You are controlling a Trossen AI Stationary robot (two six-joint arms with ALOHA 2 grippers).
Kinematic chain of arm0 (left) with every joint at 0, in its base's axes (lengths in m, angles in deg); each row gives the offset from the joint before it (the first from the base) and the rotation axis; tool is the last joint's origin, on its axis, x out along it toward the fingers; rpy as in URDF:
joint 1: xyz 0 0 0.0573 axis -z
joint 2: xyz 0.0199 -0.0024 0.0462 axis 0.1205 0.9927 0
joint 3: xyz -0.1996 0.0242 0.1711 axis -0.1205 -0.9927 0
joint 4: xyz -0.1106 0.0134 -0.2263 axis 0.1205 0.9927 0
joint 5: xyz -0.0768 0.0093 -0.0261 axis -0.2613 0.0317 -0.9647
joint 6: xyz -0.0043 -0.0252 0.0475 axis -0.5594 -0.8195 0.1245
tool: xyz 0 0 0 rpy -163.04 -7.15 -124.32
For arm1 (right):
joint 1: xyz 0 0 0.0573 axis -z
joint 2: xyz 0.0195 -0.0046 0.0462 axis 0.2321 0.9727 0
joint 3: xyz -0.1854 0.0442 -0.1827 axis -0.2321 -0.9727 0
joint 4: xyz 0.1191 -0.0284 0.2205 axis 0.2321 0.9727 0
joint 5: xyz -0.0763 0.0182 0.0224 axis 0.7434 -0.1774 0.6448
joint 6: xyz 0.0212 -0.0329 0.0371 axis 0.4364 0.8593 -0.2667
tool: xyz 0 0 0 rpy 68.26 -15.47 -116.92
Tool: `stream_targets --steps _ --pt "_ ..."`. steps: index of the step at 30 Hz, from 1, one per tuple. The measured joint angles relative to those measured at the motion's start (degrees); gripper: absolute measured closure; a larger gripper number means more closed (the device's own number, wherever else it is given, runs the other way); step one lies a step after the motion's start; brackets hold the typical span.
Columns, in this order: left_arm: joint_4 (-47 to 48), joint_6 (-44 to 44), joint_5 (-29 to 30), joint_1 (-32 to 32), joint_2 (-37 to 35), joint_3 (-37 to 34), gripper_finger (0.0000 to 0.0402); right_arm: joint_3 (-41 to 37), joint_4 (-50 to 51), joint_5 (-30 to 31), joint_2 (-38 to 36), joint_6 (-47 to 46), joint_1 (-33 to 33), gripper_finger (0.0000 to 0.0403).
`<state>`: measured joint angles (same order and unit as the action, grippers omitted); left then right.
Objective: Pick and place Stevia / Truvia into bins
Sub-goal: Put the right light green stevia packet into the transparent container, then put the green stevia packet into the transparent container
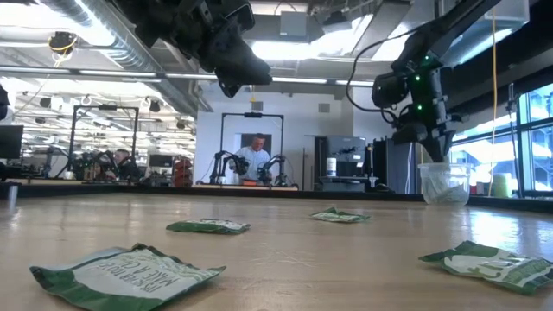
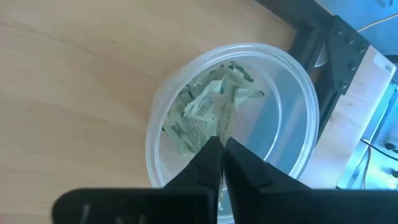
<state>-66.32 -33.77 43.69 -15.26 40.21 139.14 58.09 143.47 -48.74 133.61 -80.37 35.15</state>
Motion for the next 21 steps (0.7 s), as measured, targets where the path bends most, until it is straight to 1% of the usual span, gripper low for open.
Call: stream_targets --steps 4,8,12,14,16,19,21 --pt "0.00 0.00 0.00 0.08 0.00 0.00 0.0303 0.00 0.31 0.01 -0.23 -0.03 0.00 0.0357" --pt "-0.01 0.00 0.00 0.11 0.00 0.00 0.0303 0.00 1.19 0.21 -1.11 -0.46 0.00 0.0321" --pt "-0.96 0.02 -0.08 0.23 1.20 0.00 0.0304 -0.04 3.35 2.70 -5.92 -2.81 -0.79 0.0296" --pt "-0.99 0.62 -0.65 0.50 2.80 -0.09 0.0304 -0.04 3.21 2.85 -9.82 -4.50 -2.67 0.0291" --pt "-3.00 1.83 -1.18 1.06 4.96 -0.07 0.0304 -0.04 2.90 2.69 -13.90 -6.05 -5.45 0.0290" --pt "-6.72 2.10 -2.55 1.90 8.94 0.12 0.0304 -0.04 1.41 2.62 -19.62 -7.38 -11.18 0.0290" --pt "-7.07 3.03 -3.50 2.32 11.89 1.70 0.0304 -0.04 0.00 2.66 -23.16 -8.56 -15.54 0.0289"
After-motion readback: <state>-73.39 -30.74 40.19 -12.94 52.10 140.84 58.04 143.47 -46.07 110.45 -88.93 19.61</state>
